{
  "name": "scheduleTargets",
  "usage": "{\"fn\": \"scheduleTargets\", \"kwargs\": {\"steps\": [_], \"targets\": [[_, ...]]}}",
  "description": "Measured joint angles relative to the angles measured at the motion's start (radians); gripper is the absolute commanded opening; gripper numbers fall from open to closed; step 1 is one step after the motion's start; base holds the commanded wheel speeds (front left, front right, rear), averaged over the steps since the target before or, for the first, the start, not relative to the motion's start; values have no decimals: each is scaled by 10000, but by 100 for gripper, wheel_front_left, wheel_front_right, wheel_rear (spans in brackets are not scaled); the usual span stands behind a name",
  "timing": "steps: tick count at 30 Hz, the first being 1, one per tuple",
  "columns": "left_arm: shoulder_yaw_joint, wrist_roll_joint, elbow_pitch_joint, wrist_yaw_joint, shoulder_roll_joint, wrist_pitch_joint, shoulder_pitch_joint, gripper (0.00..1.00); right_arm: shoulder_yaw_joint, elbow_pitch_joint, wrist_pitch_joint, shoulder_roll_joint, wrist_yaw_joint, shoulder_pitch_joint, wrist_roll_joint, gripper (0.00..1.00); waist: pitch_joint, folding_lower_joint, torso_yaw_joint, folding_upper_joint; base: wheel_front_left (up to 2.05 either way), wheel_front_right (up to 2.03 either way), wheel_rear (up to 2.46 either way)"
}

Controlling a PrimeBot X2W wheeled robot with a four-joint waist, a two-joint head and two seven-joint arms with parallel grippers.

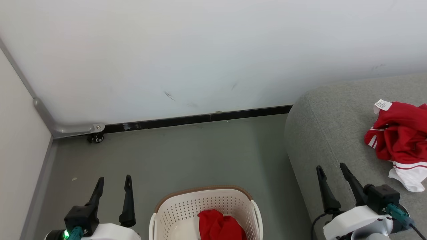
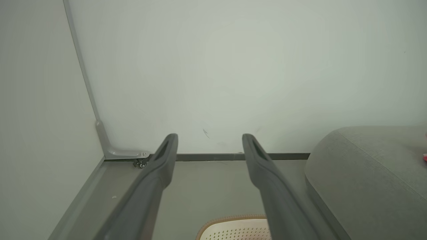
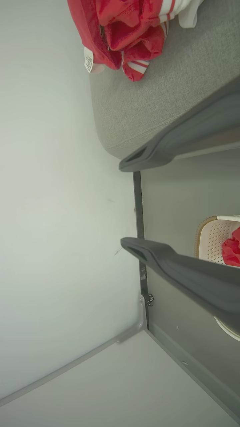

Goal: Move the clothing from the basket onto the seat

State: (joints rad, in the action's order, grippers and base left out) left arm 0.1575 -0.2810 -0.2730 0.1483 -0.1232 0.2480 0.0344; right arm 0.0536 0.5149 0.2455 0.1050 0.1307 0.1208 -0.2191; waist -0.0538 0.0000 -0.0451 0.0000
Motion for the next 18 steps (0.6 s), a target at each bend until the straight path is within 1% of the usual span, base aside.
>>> {"fn": "scheduleTargets", "kwargs": {"steps": [7,18], "targets": [[113,127,-54,-90,-4,0,-116,100,-209,-426,-238,-159,0,-441,535,100,-120,0,-66,0,0,0,0],[268,219,-56,-182,17,0,-142,100,-477,-1195,-527,-405,0,-1027,1047,100,-174,0,-85,0,0,0,0]]}}
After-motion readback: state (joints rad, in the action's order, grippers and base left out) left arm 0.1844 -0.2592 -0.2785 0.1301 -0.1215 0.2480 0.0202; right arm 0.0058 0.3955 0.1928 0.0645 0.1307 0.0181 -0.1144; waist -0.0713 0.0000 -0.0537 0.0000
